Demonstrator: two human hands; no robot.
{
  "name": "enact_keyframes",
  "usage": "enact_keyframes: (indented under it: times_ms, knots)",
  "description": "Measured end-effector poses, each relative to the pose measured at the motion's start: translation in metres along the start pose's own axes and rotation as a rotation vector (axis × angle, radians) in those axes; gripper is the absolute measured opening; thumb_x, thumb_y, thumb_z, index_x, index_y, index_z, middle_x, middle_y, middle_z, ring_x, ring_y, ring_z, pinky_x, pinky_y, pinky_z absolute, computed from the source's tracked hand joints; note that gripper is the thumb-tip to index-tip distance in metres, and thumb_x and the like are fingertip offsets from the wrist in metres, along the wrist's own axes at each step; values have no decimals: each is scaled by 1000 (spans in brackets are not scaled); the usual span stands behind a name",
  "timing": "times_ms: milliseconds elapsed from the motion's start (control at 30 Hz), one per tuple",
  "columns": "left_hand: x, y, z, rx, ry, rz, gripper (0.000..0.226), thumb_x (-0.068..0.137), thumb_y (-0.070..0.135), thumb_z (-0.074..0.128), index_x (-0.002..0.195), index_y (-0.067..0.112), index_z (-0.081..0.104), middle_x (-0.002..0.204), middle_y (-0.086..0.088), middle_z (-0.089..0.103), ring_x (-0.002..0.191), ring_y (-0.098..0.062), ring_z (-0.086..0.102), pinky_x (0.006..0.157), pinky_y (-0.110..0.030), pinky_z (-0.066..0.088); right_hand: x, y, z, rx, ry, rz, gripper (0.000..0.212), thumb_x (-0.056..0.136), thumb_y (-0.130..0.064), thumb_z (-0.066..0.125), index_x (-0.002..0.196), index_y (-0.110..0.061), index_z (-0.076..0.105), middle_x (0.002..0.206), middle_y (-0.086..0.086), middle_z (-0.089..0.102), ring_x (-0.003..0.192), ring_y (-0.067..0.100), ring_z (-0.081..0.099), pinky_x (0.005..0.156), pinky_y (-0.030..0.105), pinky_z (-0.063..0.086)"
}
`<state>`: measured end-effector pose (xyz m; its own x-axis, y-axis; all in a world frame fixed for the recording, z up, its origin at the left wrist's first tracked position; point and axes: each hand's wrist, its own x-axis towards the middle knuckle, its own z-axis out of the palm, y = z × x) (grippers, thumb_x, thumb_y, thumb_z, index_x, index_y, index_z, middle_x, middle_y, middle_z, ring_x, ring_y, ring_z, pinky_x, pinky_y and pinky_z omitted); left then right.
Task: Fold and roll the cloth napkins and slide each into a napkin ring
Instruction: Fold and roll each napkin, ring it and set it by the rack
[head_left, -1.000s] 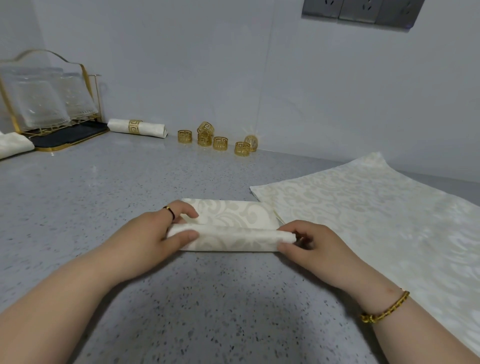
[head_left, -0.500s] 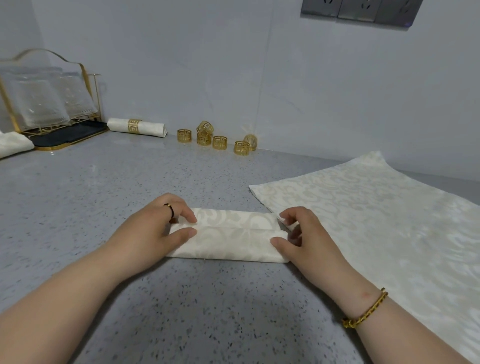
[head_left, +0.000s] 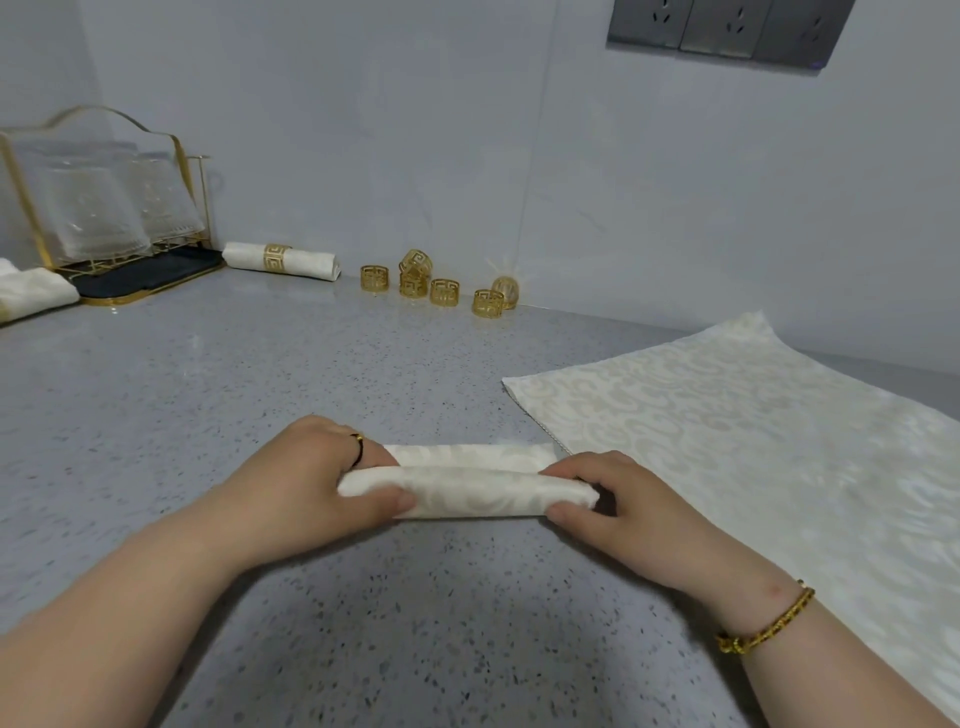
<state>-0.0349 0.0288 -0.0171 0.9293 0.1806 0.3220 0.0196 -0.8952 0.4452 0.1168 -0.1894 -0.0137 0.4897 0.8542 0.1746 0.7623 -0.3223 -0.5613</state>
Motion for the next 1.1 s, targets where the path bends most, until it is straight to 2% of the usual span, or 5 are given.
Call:
enact_keyframes:
  times_ms: [233,400,467,667,1100]
  knots:
    - [0,3,2,-329,-5,-183,46,44,68,47,83,44,58,85,41,58,80,13,56,67,-1,40,0,-6,-5,214,18,92,14,85,-23,60,73,-28,58,71,-12,56,66,-5,50,62,8,38]
    - [6,1,10,-333,135,-214,15,83,33,63,86,41,50,83,28,60,63,8,52,60,-3,37,5,-4,6,241,130,172,13,89,-26,54,76,-26,53,69,-12,52,59,-6,49,56,6,37]
    - [6,2,12,-261,115,-199,16,77,54,58,85,47,45,82,21,59,73,12,52,64,-2,35,6,-6,10,230,155,207,14,90,-28,51,77,-28,49,68,-11,50,57,1,46,52,9,36]
    - [5,-4,14,-164,25,-102,73,36,100,15,78,52,48,89,30,58,95,12,48,74,-4,34,6,-6,15,134,176,215,11,90,-27,51,94,-32,42,87,-11,47,79,8,45,72,20,35]
    - [2,4,9,-133,121,-139,45,53,69,30,85,47,52,82,21,61,84,-1,57,70,-5,35,-1,-12,7,-227,40,-165,40,81,-24,66,120,-22,55,120,-13,51,111,3,40,86,-2,22]
